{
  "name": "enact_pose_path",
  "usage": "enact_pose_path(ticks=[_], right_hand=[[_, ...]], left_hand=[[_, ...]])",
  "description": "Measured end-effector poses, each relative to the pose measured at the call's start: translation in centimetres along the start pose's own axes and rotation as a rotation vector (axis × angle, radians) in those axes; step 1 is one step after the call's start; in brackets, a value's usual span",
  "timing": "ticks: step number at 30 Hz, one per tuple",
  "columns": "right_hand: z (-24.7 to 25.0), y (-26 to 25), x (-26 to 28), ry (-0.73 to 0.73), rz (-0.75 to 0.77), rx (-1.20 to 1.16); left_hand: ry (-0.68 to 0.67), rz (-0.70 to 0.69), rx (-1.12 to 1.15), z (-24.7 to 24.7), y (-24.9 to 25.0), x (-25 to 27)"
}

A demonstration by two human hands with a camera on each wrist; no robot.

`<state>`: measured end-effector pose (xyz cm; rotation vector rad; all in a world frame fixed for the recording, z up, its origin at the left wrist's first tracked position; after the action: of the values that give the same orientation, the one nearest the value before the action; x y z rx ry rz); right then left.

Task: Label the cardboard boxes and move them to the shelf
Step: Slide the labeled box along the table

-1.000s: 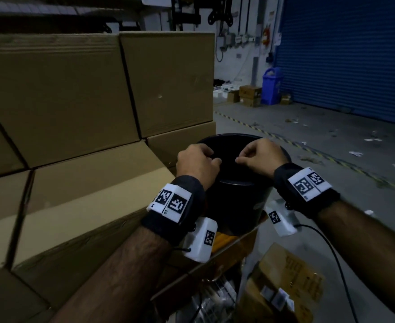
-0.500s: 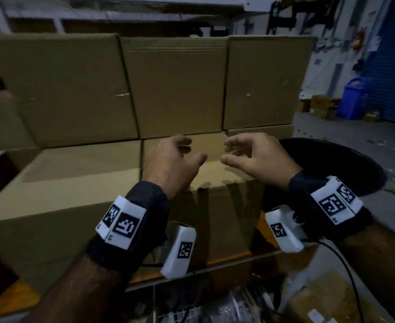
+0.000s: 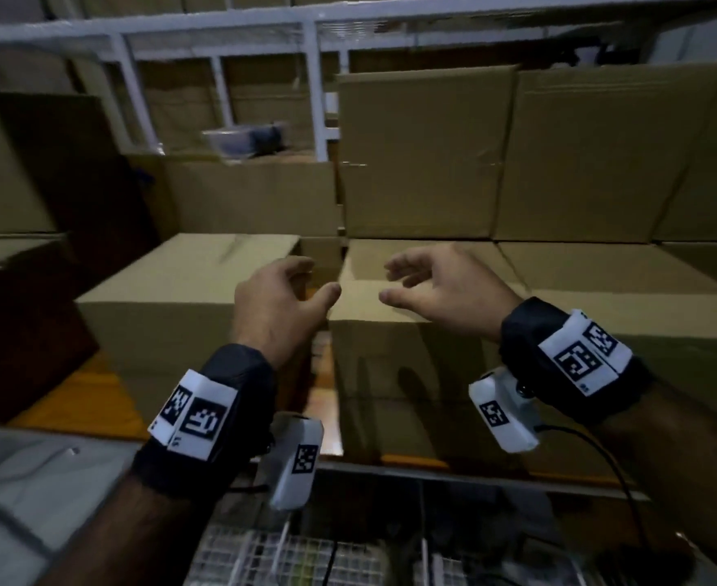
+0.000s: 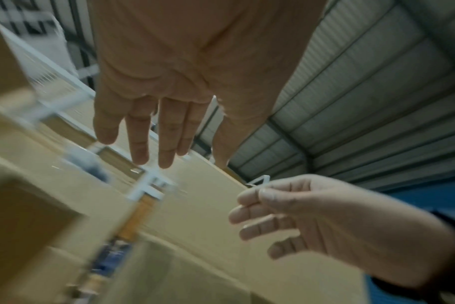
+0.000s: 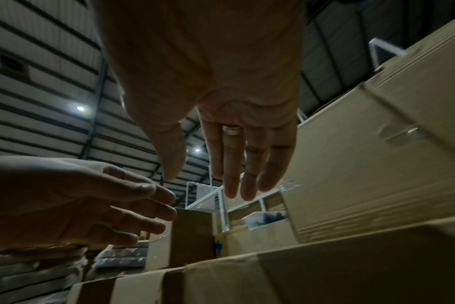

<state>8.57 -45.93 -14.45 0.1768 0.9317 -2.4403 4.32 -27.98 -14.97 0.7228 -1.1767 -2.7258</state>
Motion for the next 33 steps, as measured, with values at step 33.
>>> enact_pose_path(ticks=[33], right_hand=[[-25.2,-8.0,-26.2,-0.849,0.326,0.766]], left_hand=[[-0.605,-0.011,-0.732,7.2,-25.0,-16.9]])
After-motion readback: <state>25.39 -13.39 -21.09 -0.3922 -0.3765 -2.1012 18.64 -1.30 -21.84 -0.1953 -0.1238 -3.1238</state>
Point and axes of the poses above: each hand's wrist, its own x-axis away from the middle knuckle, its own z-axis out of the back of the hand, y = z × x, the point moved 8 cm from there along -x, towards the middle knuckle, and after that the axes turned 1 degree about x, right-handed, at the moved point
